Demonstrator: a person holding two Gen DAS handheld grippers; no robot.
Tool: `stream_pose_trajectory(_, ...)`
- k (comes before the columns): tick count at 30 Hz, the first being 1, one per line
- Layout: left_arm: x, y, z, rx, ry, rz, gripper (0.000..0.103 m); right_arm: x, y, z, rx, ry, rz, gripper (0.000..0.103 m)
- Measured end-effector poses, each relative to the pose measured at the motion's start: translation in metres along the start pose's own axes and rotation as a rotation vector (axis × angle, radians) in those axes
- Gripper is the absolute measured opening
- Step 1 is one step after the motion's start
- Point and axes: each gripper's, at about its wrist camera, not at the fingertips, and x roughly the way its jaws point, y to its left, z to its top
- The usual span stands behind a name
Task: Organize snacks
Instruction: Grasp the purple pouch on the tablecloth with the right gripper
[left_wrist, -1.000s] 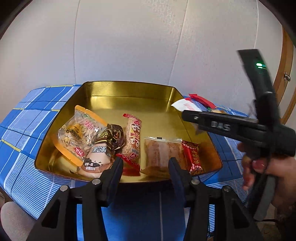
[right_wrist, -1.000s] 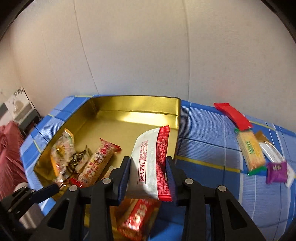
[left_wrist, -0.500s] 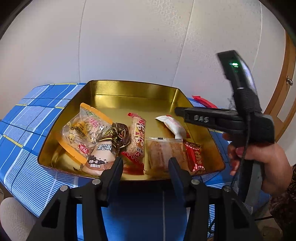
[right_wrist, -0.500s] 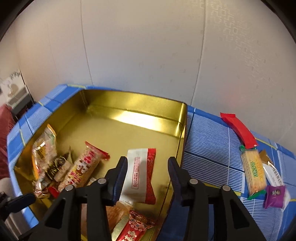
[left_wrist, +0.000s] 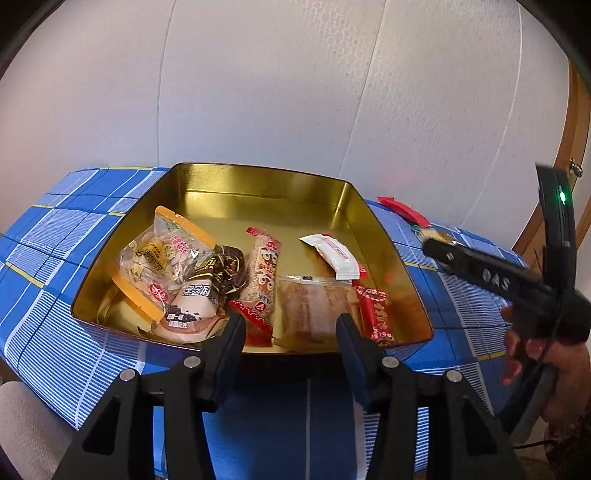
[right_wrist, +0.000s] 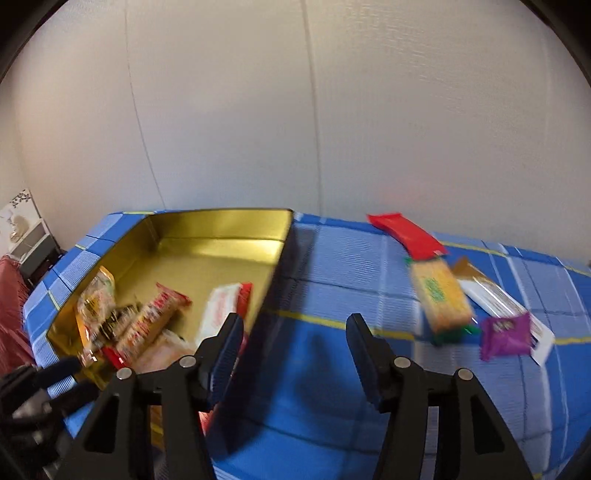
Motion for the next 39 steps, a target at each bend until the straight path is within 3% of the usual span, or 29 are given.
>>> stream_pose_trajectory(15,-0.002,-0.048,-0.011,0.113,0.019,-0.082,0.052,-0.022,-0.096,-0.059,0.146,0.051,-0.157,0.059)
stream_pose_trajectory(25,-0.002,-0.078,-0.019,0.181,0.043,-0.12,0.051,-0.008,-0.172,-0.01,0.25,0.036,-0.298,0.059)
stream_pose_trajectory(32,-0.001,-0.084,-0.021,0.2,0.057,-0.113,0.052,0.024,-0.177,0.006,0.18,0.068,-0.336,0.063)
stream_pose_trajectory(37,0.003,-0.084,-0.021,0.19,0.075,-0.114,0.052,0.041,-0.179,-0.001,0.191,0.113,-0.305,0.064)
stream_pose_trajectory(38,0.003,-0.084,-0.021,0.189,0.078,-0.116,0.052,0.041,-0.177,-0.004,0.184,0.117,-0.304,0.061)
stream_pose_trajectory(39,0.004,-0.084,-0.022,0.188,0.08,-0.119,0.052,0.042,-0.177,-0.005,0.187,0.123,-0.297,0.045)
